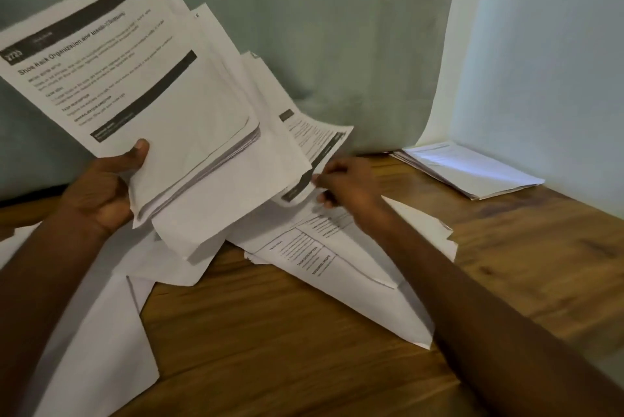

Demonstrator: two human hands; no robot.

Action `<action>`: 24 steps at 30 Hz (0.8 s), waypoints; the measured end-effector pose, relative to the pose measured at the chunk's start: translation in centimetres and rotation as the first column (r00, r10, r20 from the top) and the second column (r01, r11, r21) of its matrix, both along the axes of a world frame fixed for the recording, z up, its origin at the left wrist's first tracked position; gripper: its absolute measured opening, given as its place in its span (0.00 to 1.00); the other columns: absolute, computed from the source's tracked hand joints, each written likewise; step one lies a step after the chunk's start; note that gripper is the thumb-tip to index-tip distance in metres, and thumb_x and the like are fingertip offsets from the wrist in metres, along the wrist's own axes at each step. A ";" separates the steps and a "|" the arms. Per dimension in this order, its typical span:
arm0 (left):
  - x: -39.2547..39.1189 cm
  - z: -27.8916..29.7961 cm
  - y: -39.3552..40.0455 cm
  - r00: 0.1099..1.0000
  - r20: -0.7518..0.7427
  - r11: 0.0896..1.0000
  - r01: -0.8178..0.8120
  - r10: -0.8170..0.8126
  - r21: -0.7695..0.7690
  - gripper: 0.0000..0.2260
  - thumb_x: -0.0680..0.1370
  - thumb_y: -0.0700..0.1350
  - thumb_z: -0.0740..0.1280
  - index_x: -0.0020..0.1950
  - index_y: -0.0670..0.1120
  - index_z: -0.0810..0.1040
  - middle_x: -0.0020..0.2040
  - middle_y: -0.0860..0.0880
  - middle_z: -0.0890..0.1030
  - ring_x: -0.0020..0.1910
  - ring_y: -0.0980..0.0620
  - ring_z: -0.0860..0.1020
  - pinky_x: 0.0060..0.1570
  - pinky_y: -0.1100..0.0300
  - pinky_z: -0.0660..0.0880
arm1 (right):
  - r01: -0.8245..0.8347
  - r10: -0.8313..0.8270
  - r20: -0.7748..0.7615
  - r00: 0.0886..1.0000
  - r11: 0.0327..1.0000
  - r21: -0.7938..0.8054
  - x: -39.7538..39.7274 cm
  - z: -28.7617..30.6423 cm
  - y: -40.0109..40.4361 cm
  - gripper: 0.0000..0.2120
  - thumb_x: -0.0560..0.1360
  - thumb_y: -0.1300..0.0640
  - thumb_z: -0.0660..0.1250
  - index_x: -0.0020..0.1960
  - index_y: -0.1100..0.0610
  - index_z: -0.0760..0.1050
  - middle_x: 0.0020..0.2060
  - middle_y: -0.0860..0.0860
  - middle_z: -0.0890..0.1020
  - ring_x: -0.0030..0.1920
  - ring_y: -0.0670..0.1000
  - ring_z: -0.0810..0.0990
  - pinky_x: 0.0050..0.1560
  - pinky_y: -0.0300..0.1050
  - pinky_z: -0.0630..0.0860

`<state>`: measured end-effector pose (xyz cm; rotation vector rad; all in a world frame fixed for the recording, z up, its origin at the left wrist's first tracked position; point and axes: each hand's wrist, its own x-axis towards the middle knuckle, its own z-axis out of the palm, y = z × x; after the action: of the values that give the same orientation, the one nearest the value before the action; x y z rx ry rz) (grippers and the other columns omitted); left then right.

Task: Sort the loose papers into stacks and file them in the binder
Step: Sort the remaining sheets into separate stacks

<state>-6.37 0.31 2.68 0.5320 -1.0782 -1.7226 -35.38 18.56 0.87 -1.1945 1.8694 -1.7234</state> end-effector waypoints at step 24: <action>-1.8 -3.1 0.3 0.991 0.133 1.000 -0.011 0.012 -0.008 0.15 0.82 0.38 0.65 0.66 0.49 0.81 0.64 0.48 0.83 0.62 0.50 0.81 0.65 0.50 0.77 | 0.533 -0.074 -0.680 0.729 0.684 0.498 -4.1 -1.9 -0.1 0.29 0.76 0.32 0.66 0.67 0.51 0.75 0.67 0.57 0.76 0.67 0.60 0.73 0.65 0.60 0.71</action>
<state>-8.16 0.62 -0.42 0.6550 -1.1722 -1.6916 -39.53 18.51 -1.00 -1.2171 2.8986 -0.5755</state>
